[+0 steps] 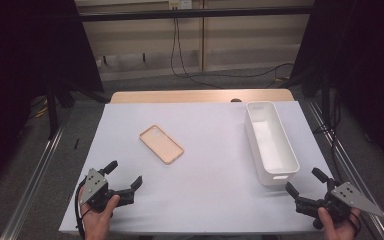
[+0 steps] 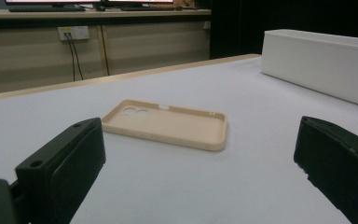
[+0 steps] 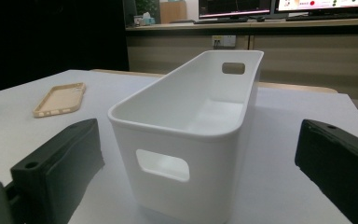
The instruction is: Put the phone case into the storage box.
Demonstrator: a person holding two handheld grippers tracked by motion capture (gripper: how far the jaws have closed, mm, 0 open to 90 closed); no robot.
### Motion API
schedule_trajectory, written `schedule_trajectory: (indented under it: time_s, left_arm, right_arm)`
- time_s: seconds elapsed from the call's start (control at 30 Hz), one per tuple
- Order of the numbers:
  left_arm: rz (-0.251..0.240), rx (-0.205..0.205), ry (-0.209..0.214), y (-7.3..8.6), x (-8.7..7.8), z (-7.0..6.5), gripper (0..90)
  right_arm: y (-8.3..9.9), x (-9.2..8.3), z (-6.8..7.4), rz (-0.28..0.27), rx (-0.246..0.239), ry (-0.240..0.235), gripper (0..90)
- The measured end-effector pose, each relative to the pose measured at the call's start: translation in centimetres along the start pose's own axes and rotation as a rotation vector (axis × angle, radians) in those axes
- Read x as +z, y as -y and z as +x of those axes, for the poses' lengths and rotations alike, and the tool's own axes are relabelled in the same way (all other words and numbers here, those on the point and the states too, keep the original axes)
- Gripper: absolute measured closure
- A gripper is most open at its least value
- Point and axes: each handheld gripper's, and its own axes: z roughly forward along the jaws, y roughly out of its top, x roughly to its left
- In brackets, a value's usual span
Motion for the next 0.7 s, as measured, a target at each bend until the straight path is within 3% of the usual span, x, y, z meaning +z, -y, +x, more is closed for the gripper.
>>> schedule_trajectory:
  time_s: [0.5,0.7]
  left_arm:
    - [0.03,-0.012,0.016,-0.1,1.5,-0.2,2.1]
    - [0.032,-0.017,0.052,-0.3,2.0,-0.4,2.1]
  right_arm:
    - [0.3,0.0,0.0,0.009,0.002,-0.021,0.0]
    - [0.3,0.0,0.0,0.007,0.004,-0.021,0.0]
